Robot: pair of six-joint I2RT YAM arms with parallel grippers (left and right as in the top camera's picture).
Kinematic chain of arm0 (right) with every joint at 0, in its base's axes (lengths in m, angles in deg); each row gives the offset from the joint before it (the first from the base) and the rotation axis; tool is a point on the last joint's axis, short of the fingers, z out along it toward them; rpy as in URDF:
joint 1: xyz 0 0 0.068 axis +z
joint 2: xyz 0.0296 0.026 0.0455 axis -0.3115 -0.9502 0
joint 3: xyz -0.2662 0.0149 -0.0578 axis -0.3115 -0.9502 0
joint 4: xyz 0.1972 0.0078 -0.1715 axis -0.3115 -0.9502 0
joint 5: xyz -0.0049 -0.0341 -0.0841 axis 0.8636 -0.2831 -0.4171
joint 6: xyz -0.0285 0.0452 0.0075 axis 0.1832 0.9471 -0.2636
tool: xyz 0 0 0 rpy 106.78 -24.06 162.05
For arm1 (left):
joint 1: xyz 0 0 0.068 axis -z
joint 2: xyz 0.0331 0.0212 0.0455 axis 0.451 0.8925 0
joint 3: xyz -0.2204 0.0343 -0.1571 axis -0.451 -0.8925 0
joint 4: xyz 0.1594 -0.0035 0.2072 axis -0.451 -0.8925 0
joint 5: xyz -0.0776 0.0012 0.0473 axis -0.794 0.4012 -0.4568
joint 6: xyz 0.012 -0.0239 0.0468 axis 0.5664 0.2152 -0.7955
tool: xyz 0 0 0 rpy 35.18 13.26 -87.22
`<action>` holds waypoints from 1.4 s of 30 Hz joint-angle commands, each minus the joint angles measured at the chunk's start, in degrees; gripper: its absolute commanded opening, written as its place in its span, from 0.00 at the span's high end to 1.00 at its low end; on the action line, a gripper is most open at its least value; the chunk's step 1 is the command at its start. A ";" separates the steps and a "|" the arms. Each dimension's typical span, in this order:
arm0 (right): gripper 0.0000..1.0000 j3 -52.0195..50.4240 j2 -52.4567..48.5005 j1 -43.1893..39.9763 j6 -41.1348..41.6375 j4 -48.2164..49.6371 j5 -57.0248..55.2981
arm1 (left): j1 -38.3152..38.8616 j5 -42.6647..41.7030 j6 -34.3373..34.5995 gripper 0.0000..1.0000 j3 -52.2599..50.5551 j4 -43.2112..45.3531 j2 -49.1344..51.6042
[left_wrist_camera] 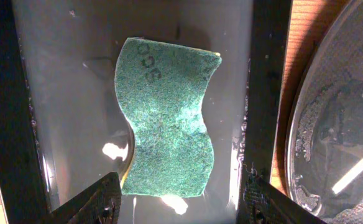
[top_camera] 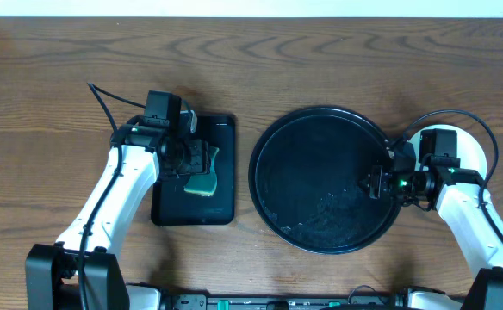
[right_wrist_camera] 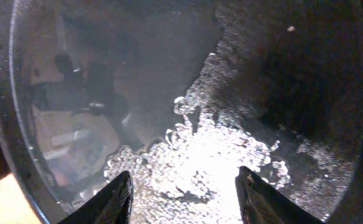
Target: Clean dirty plates on tray and stack at the side
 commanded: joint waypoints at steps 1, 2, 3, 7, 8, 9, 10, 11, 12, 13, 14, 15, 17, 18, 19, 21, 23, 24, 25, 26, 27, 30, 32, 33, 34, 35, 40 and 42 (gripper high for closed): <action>0.48 0.96 0.37 0.33 4.17 -1.25 -16.90 | -0.04 0.33 0.11 0.35 0.50 -0.20 0.04; 0.48 0.96 0.37 0.33 7.28 -1.92 -21.99 | -0.04 0.33 0.09 0.36 0.50 -0.20 0.04; 0.48 1.09 0.44 0.33 8.79 -2.34 -24.11 | -0.04 0.33 0.09 0.36 0.50 -0.20 0.04; 0.48 3.80 1.40 0.33 8.98 -5.22 -24.39 | -0.04 0.33 0.09 0.36 0.50 -0.17 0.04; 0.47 4.37 1.55 0.33 8.96 -5.66 -24.37 | -0.04 0.33 0.11 0.36 0.50 -0.17 0.04; 0.46 4.70 1.60 0.33 8.98 -5.97 -24.35 | -0.04 0.33 0.11 0.35 0.50 -0.22 0.04; 0.46 4.68 1.60 0.35 8.98 -6.01 -24.35 | -0.04 0.33 0.09 0.35 0.50 -0.22 0.04; 0.46 4.63 1.31 0.33 8.98 -6.29 -24.61 | -0.04 0.33 0.09 0.36 0.50 -0.22 0.04; 0.46 4.57 1.14 0.33 8.98 -6.40 -25.07 | -0.04 0.33 0.11 0.36 0.50 -0.22 0.04; 0.46 4.35 0.59 0.33 9.01 -6.34 -26.99 | -0.04 0.33 0.09 0.36 0.50 -0.20 0.04; 0.45 4.26 0.28 0.33 9.01 -6.14 -28.13 | -0.04 0.33 0.09 0.35 0.50 -0.20 0.04; 0.45 4.11 -0.22 0.35 8.98 -5.60 -29.14 | -0.04 0.33 0.09 0.35 0.50 -0.20 0.04; 0.43 3.96 -1.51 0.35 9.01 -4.15 -28.70 | -0.04 0.33 0.09 0.35 0.50 -0.22 0.04; 0.43 3.96 -2.25 0.35 8.98 -3.54 -27.74 | -0.04 0.33 0.09 0.35 0.50 -0.20 0.04; 0.42 3.96 -3.30 0.35 8.98 -2.67 -26.29 | -0.04 0.33 0.09 0.35 0.50 -0.20 0.04; 0.42 3.91 -5.84 0.35 8.94 -0.57 -22.75 | -0.04 0.33 0.11 0.35 0.50 -0.22 0.04; 0.41 3.91 -8.04 0.33 8.96 0.87 -21.40 | -0.04 0.33 0.11 0.35 0.50 -0.22 0.04; 0.41 3.91 -9.29 0.35 8.96 1.68 -21.31 | -0.04 0.33 0.11 0.35 0.50 -0.24 0.04; 0.42 3.91 -10.14 0.35 8.96 2.21 -21.29 | -0.04 0.33 0.11 0.35 0.50 -0.37 0.04; 0.42 3.91 -11.23 0.35 8.96 3.10 -20.33 | -0.04 0.33 0.11 0.35 0.50 -0.59 0.04; 0.42 3.91 -11.76 0.35 8.79 3.80 -18.49 | -0.04 0.33 0.11 0.35 0.50 -0.63 0.04; 0.43 3.91 -11.98 0.37 6.73 6.25 -12.28 | -0.04 0.33 0.11 0.35 0.50 -0.61 0.04; 0.43 3.91 -11.98 0.48 6.49 6.91 -10.58 | -0.04 0.33 0.11 0.35 0.50 -0.63 0.04; 0.43 3.91 -11.98 0.57 5.01 7.15 -8.44 | -0.04 0.33 0.11 0.35 0.50 -0.63 0.04; 0.43 3.91 -11.98 0.57 3.54 7.17 -6.32 | -0.04 0.33 0.11 0.35 0.50 -0.63 0.04; 0.42 3.91 -11.98 0.70 2.43 7.17 -4.57 | -0.04 0.33 0.09 0.35 0.50 -0.63 0.04; 0.42 3.91 -11.98 1.75 2.29 6.97 -3.72 | -0.04 0.33 0.09 0.35 0.50 -0.61 0.04; 0.42 3.91 -11.98 1.79 2.27 7.17 -3.76 | -0.04 0.33 0.09 0.35 0.50 -0.61 0.04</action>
